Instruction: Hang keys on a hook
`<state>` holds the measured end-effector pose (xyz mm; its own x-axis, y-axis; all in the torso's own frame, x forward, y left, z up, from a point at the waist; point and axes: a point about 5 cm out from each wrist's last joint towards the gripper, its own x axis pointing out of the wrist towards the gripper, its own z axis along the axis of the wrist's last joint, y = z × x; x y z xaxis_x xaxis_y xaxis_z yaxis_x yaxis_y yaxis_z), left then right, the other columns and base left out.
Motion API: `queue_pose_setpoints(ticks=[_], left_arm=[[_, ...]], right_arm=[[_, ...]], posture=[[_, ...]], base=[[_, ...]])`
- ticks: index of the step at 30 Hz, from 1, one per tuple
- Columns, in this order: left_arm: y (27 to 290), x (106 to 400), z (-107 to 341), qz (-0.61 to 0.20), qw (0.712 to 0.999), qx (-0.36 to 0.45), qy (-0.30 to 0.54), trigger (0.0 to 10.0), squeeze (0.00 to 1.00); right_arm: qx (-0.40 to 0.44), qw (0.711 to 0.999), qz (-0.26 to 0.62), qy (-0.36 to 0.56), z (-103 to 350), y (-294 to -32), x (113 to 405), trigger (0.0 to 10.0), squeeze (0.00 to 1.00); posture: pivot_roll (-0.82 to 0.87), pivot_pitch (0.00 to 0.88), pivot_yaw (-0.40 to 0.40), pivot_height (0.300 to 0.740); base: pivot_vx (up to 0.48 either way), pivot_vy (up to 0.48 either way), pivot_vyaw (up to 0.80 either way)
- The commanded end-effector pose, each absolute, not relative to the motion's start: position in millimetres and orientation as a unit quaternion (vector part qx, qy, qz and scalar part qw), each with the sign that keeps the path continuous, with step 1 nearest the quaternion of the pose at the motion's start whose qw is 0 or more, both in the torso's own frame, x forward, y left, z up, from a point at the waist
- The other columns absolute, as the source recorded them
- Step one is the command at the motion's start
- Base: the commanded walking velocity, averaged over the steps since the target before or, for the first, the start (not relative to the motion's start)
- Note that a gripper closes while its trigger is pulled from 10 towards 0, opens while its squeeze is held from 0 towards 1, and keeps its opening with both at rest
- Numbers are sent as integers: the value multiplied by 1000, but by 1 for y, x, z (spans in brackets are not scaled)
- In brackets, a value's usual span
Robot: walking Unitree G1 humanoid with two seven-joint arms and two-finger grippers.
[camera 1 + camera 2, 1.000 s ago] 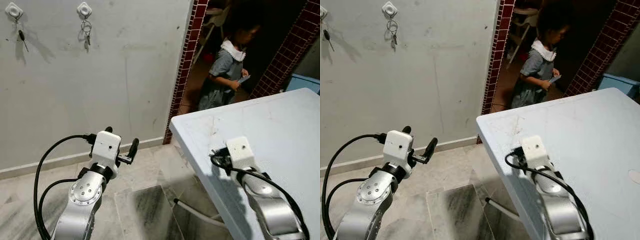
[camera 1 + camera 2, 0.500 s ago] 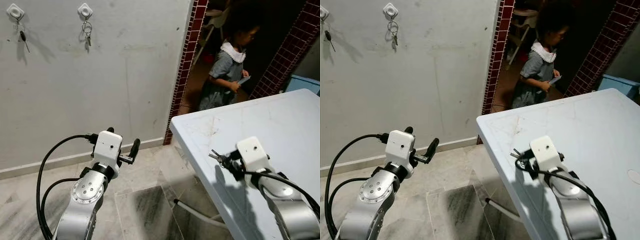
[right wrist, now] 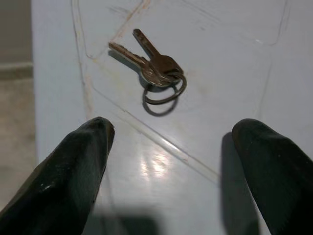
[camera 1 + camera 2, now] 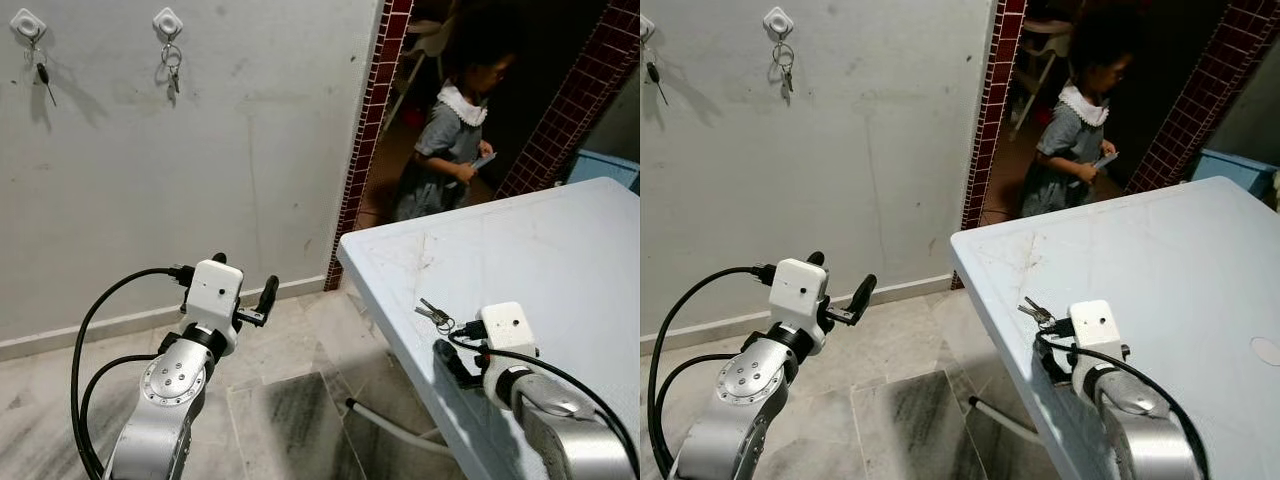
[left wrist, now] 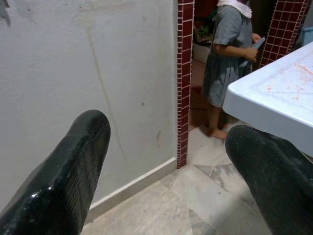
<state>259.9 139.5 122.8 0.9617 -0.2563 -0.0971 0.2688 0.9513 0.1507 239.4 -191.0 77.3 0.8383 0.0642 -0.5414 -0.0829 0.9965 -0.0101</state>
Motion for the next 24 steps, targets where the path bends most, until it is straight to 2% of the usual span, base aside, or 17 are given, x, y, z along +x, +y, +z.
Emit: queue_pose_setpoints(ticks=[1, 8, 18, 24], left_arm=[[137, 261, 123, -141, 986, 77, 39, 10000, 0], [137, 262, 123, -140, 987, 74, 39, 10000, 0], [137, 262, 124, -136, 988, 67, 40, 10000, 0], [138, 262, 124, -136, 988, 65, 41, 10000, 0]], right_arm=[[6, 959, 25, 281, 78, -189, 239, 10000, 0], [49, 965, 1, 259, 83, -181, 241, 10000, 0], [92, 966, -72, 231, 88, -190, 246, 10000, 0], [105, 965, -87, 222, 88, -190, 247, 10000, 0]], posture=[[123, 12, -100, 740], [123, 12, -100, 740], [127, 13, -99, 740], [129, 14, -98, 740]], base=[[0, 0, 0], [0, 0, 0], [0, 0, 0], [0, 0, 0]])
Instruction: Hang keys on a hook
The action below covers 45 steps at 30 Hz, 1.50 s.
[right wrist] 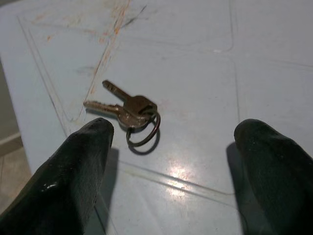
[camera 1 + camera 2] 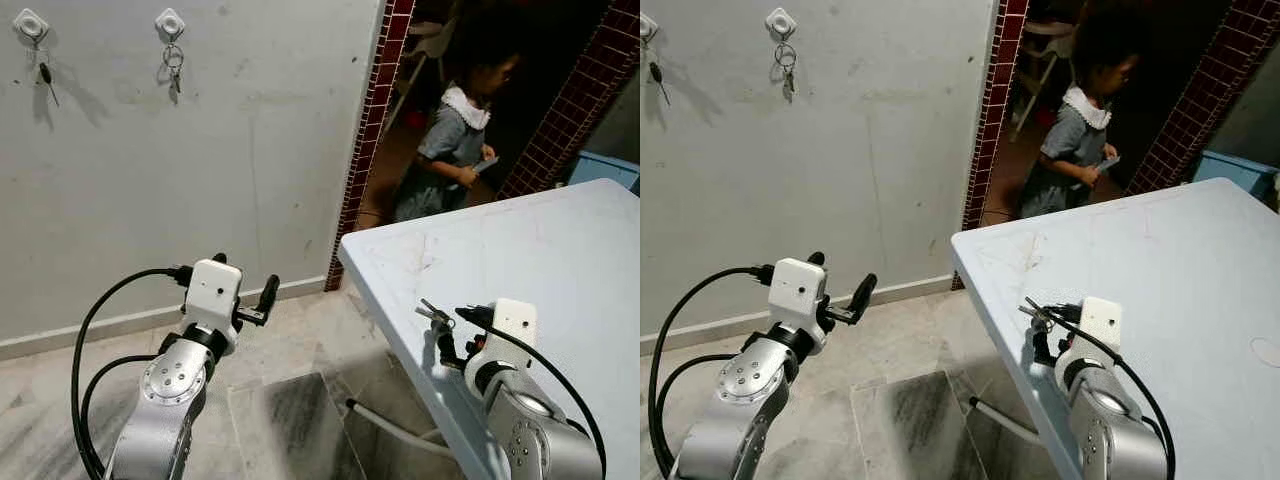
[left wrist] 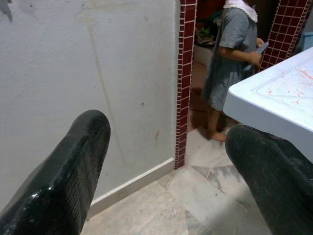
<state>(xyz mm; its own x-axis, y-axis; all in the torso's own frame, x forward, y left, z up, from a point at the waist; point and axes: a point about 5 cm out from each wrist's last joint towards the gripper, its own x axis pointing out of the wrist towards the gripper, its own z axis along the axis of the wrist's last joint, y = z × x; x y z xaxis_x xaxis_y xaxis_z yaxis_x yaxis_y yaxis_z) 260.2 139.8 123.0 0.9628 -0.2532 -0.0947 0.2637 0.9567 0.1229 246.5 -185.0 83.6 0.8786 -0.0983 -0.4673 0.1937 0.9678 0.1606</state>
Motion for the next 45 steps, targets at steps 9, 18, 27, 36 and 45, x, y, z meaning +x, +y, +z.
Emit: queue_pose_setpoints(ticks=[9, 18, 27, 36, 45], left_arm=[[136, 261, 125, -142, 987, 63, 41, 10000, 0], [134, 259, 122, -162, 984, 52, 55, 10000, 0], [119, 252, 122, -225, 972, 47, 52, 10000, 0], [116, 248, 118, -262, 961, 35, 76, 10000, 0], [103, 236, 110, -344, 932, 30, 111, 10000, 0]], right_arm=[[131, 963, -97, 215, 83, -182, 257, 8235, 0], [135, 955, -123, 234, 74, -186, 259, 6863, 0], [125, 956, -139, 228, 73, -193, 257, 10000, 0], [119, 952, -150, 238, 69, -196, 253, 10000, 0], [126, 952, -143, 240, 72, -192, 254, 10000, 0]], posture=[[134, 14, -95, 740], [141, 14, -102, 740], [138, 11, -102, 740], [137, 12, -107, 740], [138, 16, -113, 740]], base=[[0, 0, 0], [0, 0, 0], [0, 0, 0], [0, 0, 0], [0, 0, 0]])
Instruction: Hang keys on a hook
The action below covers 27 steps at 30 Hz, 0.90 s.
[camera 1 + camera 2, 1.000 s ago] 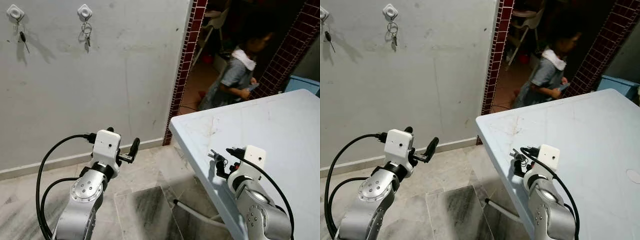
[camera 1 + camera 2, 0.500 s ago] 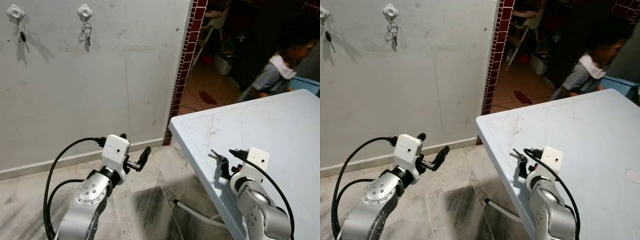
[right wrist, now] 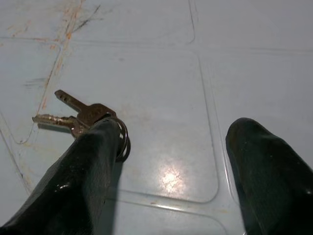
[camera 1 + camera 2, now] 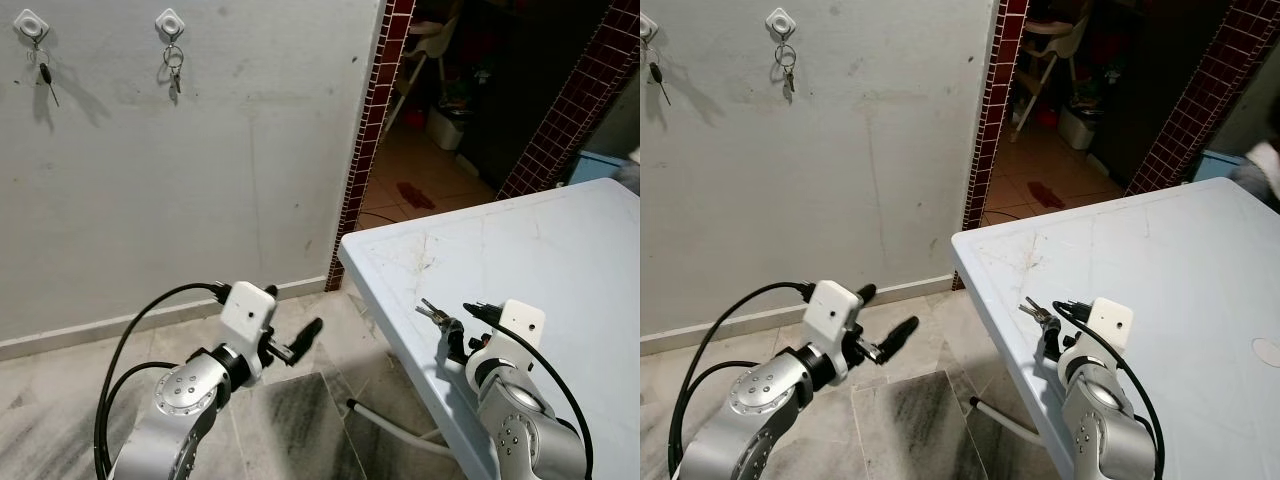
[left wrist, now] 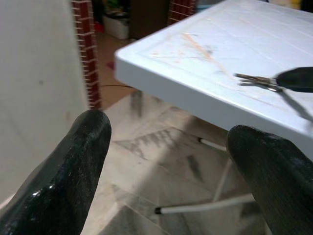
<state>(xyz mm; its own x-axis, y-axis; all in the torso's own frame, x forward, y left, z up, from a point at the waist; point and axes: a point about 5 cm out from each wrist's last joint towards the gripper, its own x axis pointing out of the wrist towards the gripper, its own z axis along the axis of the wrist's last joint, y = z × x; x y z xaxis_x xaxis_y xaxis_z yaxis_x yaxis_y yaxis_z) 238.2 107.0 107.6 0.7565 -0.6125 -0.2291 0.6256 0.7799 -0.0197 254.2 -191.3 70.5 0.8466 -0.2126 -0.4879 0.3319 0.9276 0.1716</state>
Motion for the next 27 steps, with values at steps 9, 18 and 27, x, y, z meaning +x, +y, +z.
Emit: queue_pose_setpoints(ticks=[9, 18, 27], left_arm=[[102, 234, 109, -361, 924, 29, 123, 10000, 0], [103, 234, 110, -364, 922, 31, 127, 10000, 0], [102, 234, 110, -365, 922, 31, 128, 10000, 0]], right_arm=[[155, 949, -117, 248, 81, -187, 252, 10000, 0], [185, 932, -112, 289, 67, -177, 243, 10000, 0], [183, 933, -112, 289, 66, -176, 240, 10000, 1000]], posture=[[131, 18, -116, 740], [131, 21, -117, 740], [132, 21, -113, 740]], base=[[0, 0, 0], [0, 0, 0], [0, 0, 0]])
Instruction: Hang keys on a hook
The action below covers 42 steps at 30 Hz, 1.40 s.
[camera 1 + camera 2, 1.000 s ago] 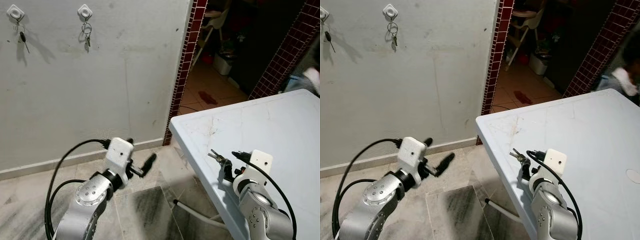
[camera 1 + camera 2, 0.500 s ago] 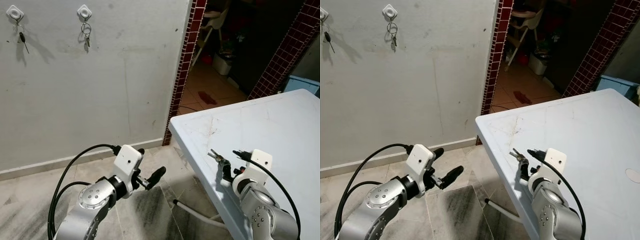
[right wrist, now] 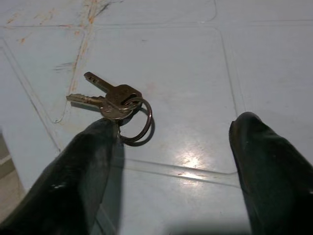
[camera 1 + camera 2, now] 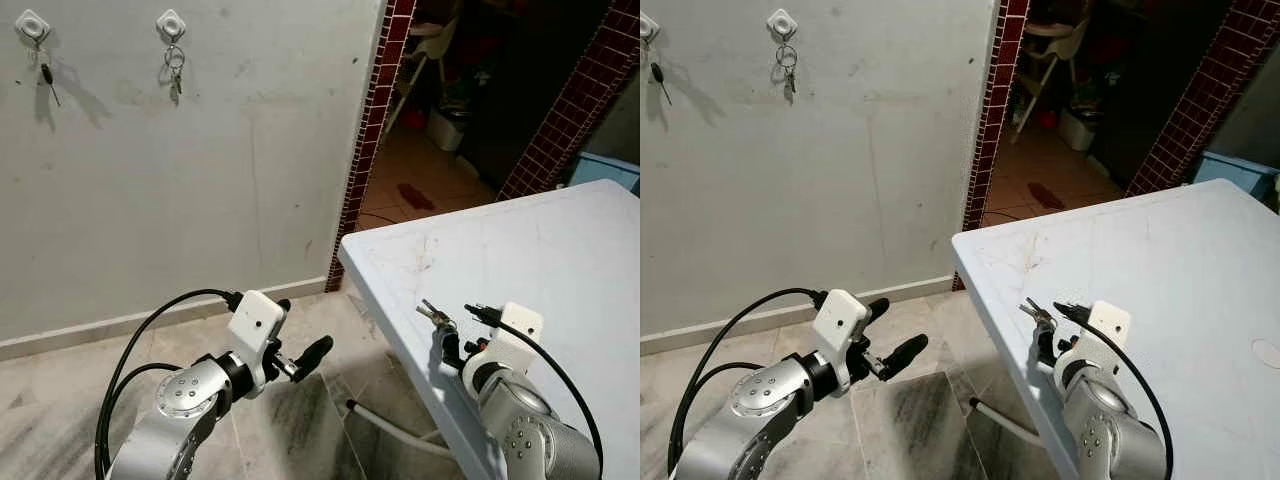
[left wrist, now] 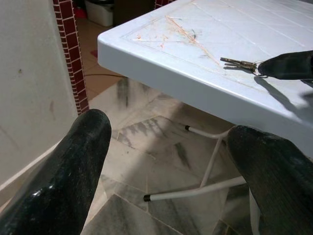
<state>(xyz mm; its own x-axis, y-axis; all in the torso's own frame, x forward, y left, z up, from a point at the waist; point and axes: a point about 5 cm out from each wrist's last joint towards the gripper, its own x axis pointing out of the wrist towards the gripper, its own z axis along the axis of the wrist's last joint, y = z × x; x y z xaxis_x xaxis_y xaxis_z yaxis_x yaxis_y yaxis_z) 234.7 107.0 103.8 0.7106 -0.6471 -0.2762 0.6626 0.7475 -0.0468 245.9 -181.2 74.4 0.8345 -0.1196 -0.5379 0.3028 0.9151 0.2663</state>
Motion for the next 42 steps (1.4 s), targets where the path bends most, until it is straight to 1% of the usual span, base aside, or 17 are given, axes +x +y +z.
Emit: queue_pose_setpoints(ticks=[1, 12, 13, 14, 15, 22, 24, 25, 26, 27, 29, 30, 31, 38, 40, 41, 42], left_arm=[[102, 234, 110, -365, 922, 31, 128, 10000, 0], [100, 234, 110, -367, 921, 30, 128, 10000, 0], [100, 234, 110, -368, 921, 30, 128, 10000, 0], [100, 234, 110, -368, 921, 30, 128, 10000, 0], [100, 234, 110, -367, 921, 30, 128, 10000, 0], [100, 234, 110, -367, 921, 30, 127, 10000, 0], [100, 234, 110, -368, 921, 30, 127, 10000, 0], [100, 234, 110, -368, 921, 30, 127, 10000, 0], [100, 234, 111, -368, 921, 30, 126, 10000, 0], [99, 234, 111, -368, 921, 29, 126, 10000, 0], [99, 234, 111, -368, 921, 29, 126, 10000, 0], [99, 234, 111, -368, 921, 30, 126, 10000, 0], [99, 234, 111, -369, 921, 29, 126, 10000, 0], [98, 234, 111, -370, 920, 30, 125, 10000, 0], [98, 234, 111, -370, 920, 30, 124, 10000, 0], [98, 234, 111, -370, 920, 30, 124, 10000, 0], [98, 234, 111, -370, 920, 31, 124, 10000, 0]], right_arm=[[185, 933, -111, 288, 66, -176, 240, 10000, 1000], [188, 928, -115, 299, 59, -169, 239, 10000, 1000], [193, 927, -115, 300, 58, -168, 239, 10000, 647], [196, 926, -115, 301, 57, -168, 239, 10000, 647], [212, 924, -112, 300, 56, -165, 240, 10000, 0], [253, 916, -113, 290, 51, -163, 246, 10000, 0], [254, 916, -111, 291, 49, -163, 247, 9608, 0], [257, 914, -109, 293, 48, -162, 248, 4118, 0], [259, 914, -108, 293, 47, -162, 248, 4118, 0], [256, 913, -105, 300, 45, -160, 247, 1961, 0], [253, 910, -98, 313, 41, -158, 246, 2000, 0], [246, 911, -89, 318, 40, -155, 245, 3647, 0], [240, 913, -84, 318, 40, -154, 245, 4000, 0], [206, 926, -57, 312, 42, -146, 251, 3922, 0], [192, 932, -38, 305, 46, -141, 254, 4863, 0], [188, 933, -32, 304, 47, -140, 255, 6627, 0], [188, 934, -29, 304, 47, -138, 255, 7216, 0]], posture=[[132, 21, -113, 740], [134, 22, -114, 740], [134, 22, -114, 740], [134, 22, -114, 740], [134, 22, -114, 740], [139, 23, -111, 740], [139, 23, -111, 740], [139, 22, -109, 740], [139, 22, -109, 740], [140, 22, -110, 740], [140, 22, -110, 740], [140, 22, -110, 740], [139, 22, -109, 740], [140, 20, -109, 740], [140, 20, -109, 740], [140, 20, -109, 740], [140, 20, -109, 740]], base=[[0, 0, 0], [0, 0, 0], [0, 0, 0], [0, 0, 0], [0, 0, 0], [0, 0, 0], [0, 0, 0], [0, 0, 0], [0, 0, 0], [0, 0, 0], [0, 0, 0], [0, 0, 0], [0, 0, 0], [0, 0, 0], [0, 0, 0], [0, 0, 0], [0, 0, 0]])
